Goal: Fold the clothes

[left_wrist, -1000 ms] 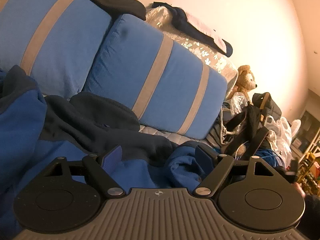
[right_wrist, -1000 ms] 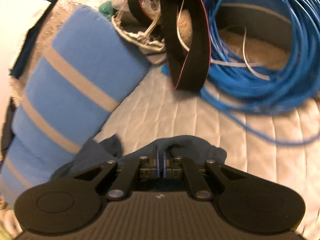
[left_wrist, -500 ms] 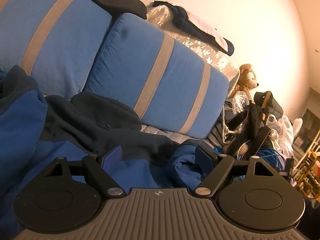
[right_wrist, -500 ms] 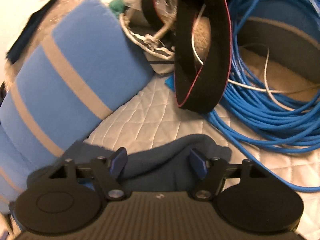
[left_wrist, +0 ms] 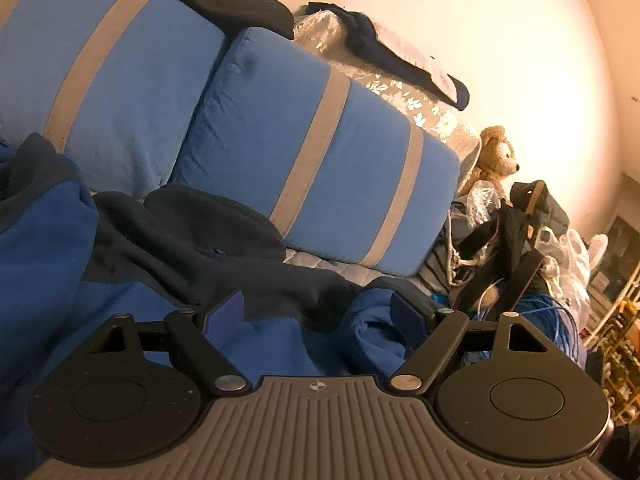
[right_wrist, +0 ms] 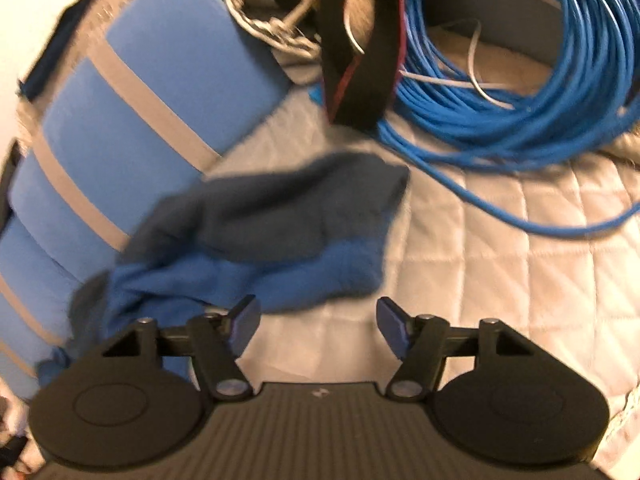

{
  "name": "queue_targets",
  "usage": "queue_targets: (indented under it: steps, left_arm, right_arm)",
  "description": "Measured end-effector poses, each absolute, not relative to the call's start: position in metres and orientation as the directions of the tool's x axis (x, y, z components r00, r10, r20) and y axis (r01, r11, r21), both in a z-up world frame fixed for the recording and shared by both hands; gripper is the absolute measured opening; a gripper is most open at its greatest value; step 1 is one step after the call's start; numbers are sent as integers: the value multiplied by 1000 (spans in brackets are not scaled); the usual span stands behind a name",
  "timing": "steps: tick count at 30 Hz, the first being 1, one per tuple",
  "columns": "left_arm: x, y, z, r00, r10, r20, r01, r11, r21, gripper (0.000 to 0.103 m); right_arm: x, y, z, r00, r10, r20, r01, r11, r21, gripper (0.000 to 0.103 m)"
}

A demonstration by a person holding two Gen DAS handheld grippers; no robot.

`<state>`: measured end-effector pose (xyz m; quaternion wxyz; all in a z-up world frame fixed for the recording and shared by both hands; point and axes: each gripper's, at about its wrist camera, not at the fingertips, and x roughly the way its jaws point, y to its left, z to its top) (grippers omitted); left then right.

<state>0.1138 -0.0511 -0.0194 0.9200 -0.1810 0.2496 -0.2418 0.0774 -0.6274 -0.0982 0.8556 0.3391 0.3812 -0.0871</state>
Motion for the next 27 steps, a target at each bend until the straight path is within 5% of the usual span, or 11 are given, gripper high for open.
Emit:
queue_targets:
  steps: [6, 24, 27]
  left_arm:
    - [115, -53, -20, 755, -529, -386, 357, 827, -434, 81]
    - [117, -54, -22, 751, -526, -400, 354, 831, -429, 81]
    - [117, -53, -23, 751, -523, -403, 350, 833, -429, 81]
  right_arm:
    - [89, -627, -117, 709, 13, -705, 437, 776, 454, 61]
    - [128, -662, -141, 818, 52, -573, 461, 538, 706, 67]
    - [133, -661, -146, 846, 56, -531, 427, 526, 735, 52]
